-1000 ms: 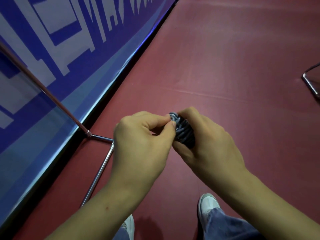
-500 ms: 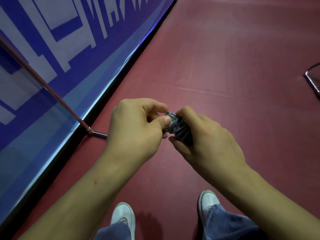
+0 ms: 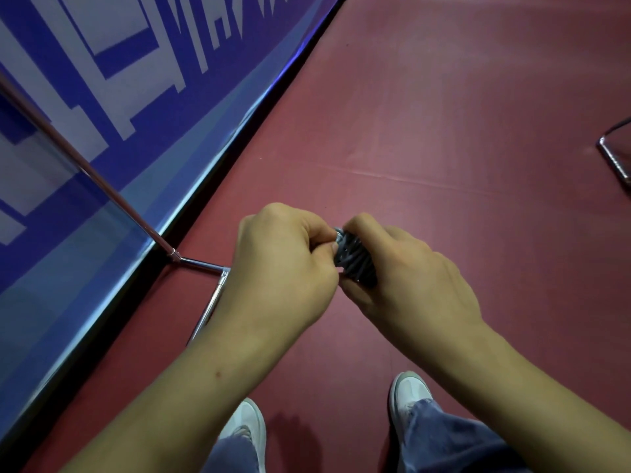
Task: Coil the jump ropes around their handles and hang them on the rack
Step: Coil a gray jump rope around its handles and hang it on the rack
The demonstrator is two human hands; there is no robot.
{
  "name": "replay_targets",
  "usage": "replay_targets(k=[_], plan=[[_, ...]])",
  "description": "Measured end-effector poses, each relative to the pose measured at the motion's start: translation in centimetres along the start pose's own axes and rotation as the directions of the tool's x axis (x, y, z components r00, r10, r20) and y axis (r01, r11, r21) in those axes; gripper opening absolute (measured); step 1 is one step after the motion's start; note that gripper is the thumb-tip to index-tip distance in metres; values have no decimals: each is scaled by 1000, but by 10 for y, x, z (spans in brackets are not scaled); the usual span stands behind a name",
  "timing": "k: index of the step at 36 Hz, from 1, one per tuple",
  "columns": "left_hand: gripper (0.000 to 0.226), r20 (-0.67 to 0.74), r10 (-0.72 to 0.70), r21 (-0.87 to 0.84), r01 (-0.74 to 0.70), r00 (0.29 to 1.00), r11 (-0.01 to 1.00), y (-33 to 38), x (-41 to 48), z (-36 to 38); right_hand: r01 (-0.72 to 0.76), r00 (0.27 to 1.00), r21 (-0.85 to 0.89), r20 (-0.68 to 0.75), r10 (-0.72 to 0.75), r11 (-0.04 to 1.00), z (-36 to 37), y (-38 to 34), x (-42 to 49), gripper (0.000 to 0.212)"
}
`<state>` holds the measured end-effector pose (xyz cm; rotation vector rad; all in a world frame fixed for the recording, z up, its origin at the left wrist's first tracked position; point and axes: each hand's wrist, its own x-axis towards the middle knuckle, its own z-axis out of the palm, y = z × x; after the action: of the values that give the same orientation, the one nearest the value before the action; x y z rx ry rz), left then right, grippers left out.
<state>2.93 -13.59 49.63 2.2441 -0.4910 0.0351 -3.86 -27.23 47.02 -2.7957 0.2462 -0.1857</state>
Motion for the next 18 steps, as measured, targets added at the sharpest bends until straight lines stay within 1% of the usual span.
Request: replay_targets(k=[2, 4, 10, 12, 15, 18], plan=[[6, 20, -17, 44, 16, 1000, 999, 0, 1, -1, 9, 1000, -31, 4, -9, 999, 1, -1, -1, 38], [8, 54, -71, 35, 70, 996, 997, -1, 4, -3, 20, 1000, -55, 10, -20, 998, 2, -3, -1, 38], [19, 130, -197, -110, 211, 972, 971, -10, 13, -11, 43, 999, -76, 20, -42, 996, 2, -5, 0, 37], [22, 146, -209, -142, 230, 967, 963, -9, 13, -13, 48, 999, -77, 17, -47, 996, 2, -6, 0, 37], [23, 155, -211, -130, 232, 965, 964, -8, 13, -14, 49, 999, -81, 23, -47, 996, 3, -5, 0, 38], [20, 185, -229, -127, 254, 956, 959, -8, 13, -15, 45, 998, -80, 40, -42, 996, 3, -5, 0, 39]])
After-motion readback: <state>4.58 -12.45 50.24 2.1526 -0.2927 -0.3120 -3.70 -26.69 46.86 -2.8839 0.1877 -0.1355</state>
